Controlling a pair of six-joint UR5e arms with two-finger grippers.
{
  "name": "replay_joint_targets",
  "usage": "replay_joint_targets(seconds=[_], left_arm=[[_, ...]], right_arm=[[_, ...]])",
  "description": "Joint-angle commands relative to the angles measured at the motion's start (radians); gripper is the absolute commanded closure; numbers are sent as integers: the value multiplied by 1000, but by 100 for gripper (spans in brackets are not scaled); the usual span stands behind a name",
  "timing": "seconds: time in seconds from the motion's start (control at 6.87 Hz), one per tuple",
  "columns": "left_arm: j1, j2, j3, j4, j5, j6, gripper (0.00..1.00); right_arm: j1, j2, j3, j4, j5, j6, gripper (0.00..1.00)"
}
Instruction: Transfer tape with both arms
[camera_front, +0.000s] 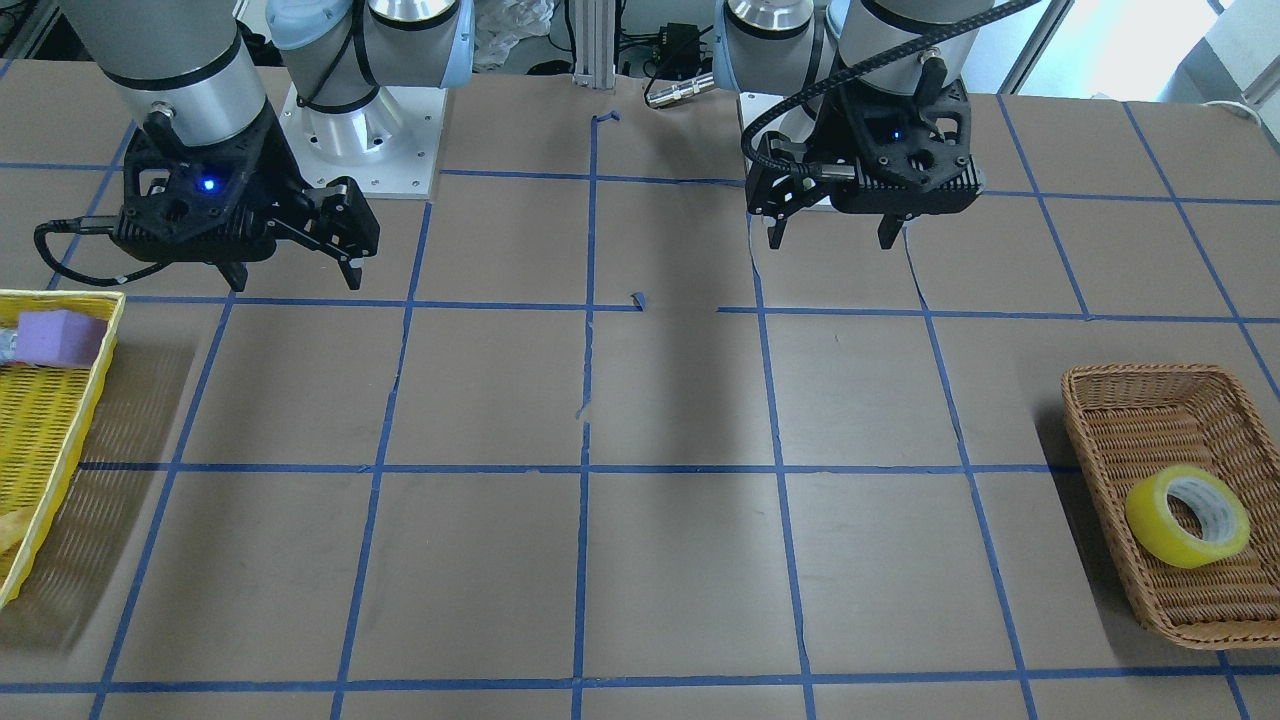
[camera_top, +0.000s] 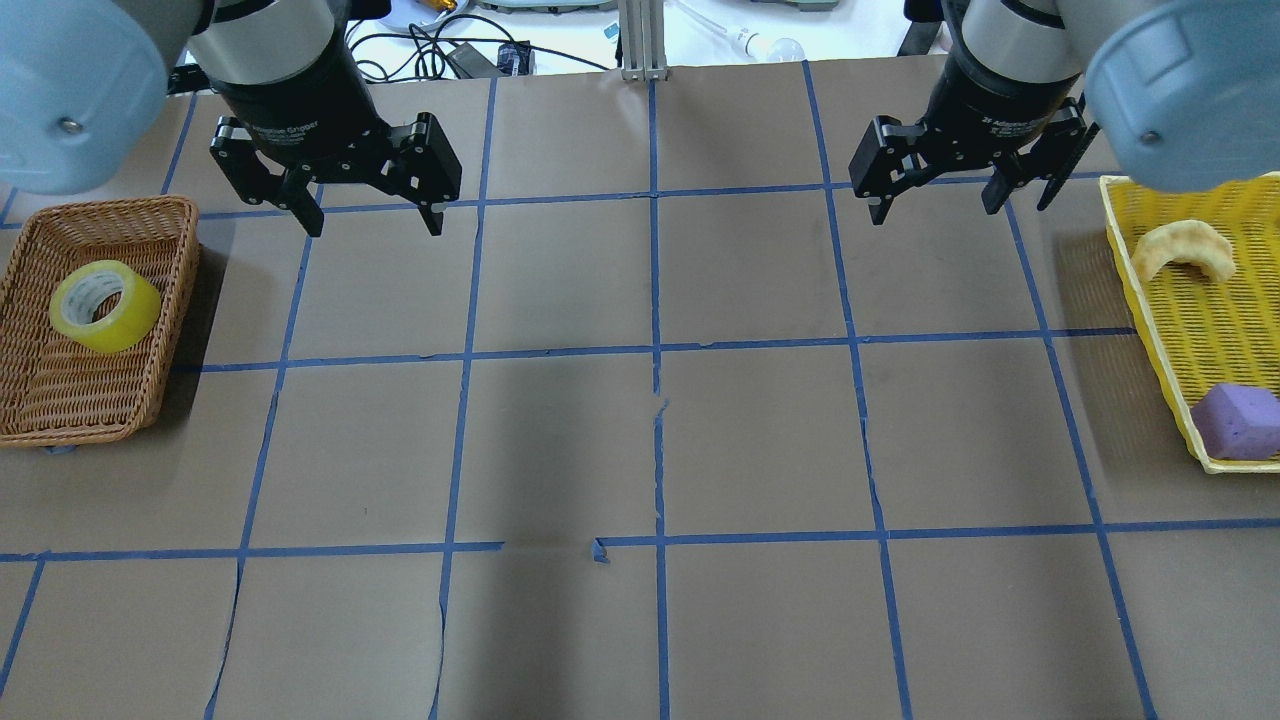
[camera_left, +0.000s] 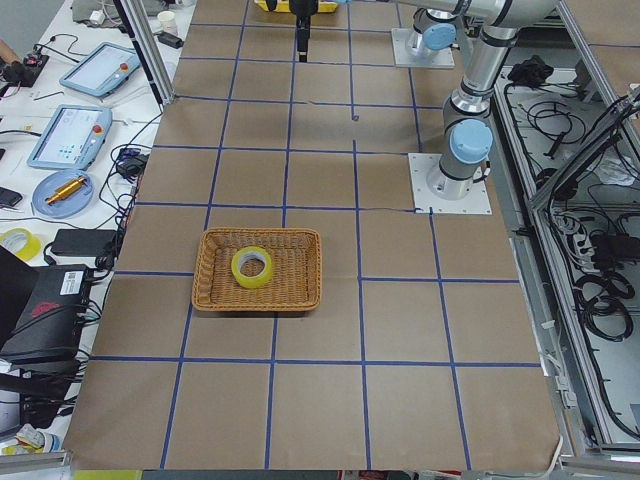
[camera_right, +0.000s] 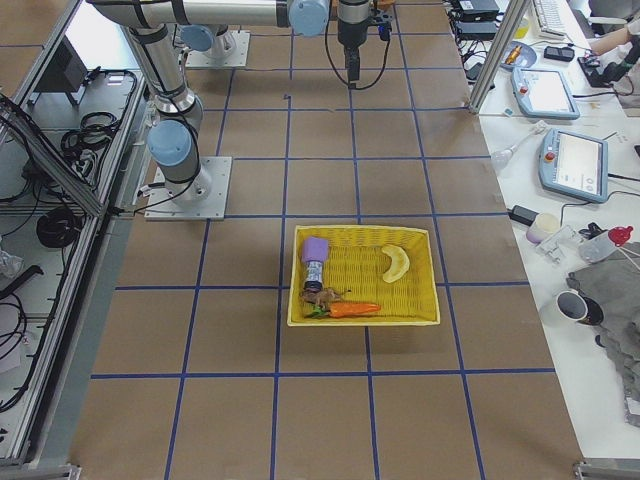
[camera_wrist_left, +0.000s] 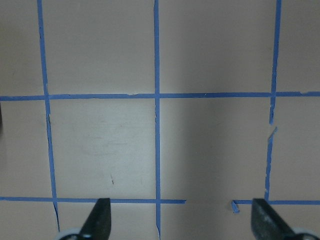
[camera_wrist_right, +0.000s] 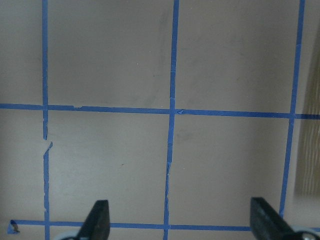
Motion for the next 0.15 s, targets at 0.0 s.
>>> replay_joint_targets(seconds=[0.0], left_arm=[[2,-2,1,0,-6,0,0]], right_arm=[[1,-5,0,1,-1,1,0]])
